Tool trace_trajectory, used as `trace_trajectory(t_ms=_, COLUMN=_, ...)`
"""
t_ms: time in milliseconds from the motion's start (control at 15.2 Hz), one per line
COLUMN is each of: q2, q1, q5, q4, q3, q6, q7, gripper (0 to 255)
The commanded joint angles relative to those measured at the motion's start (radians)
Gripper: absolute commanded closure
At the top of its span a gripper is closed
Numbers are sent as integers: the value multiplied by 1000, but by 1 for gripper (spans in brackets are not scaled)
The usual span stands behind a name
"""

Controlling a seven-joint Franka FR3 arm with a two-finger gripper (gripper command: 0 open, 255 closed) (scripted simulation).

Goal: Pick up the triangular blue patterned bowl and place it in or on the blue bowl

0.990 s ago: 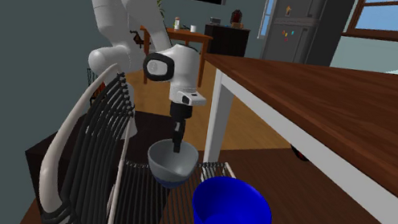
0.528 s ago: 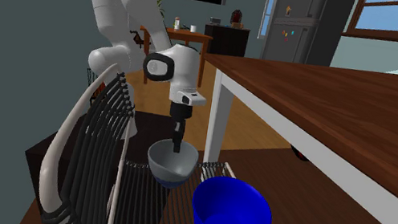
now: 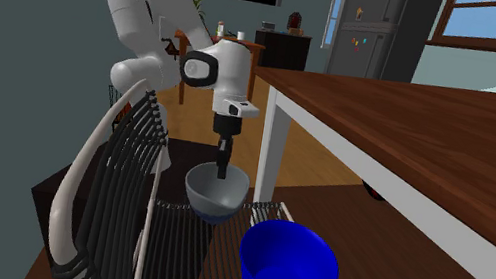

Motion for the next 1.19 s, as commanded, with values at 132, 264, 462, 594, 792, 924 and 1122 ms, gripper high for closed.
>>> trace_trajectory(t_ms=132, q2=-66, q1=10, q5=23, q4=14, q3=1, q6=-79, q7=-21, gripper=255)
trace_trajectory(t_ms=264, q2=-95, q1=15, q5=34, q4=25, q3=3, q6=-118, q7=-31, gripper=255)
trace_trajectory(t_ms=462, q2=-134, q1=22, q5=49, q4=43, q3=6, q6=-175, q7=-43, gripper=255)
trace_trajectory(t_ms=594, q2=-158, q1=26, q5=58, q4=56, q3=9, q6=-212, q7=-51, gripper=255)
trace_trajectory(t_ms=792, q2=-191, q1=31, q5=71, q4=78, q3=14, q6=-266, q7=-62, gripper=255)
trace_trajectory(t_ms=924, q2=-210, q1=35, q5=79, q4=94, q3=17, q6=-301, q7=-68, gripper=255)
trace_trajectory(t_ms=1122, q2=-235, q1=39, q5=90, q4=120, q3=23, q6=-352, q7=-78, gripper=255)
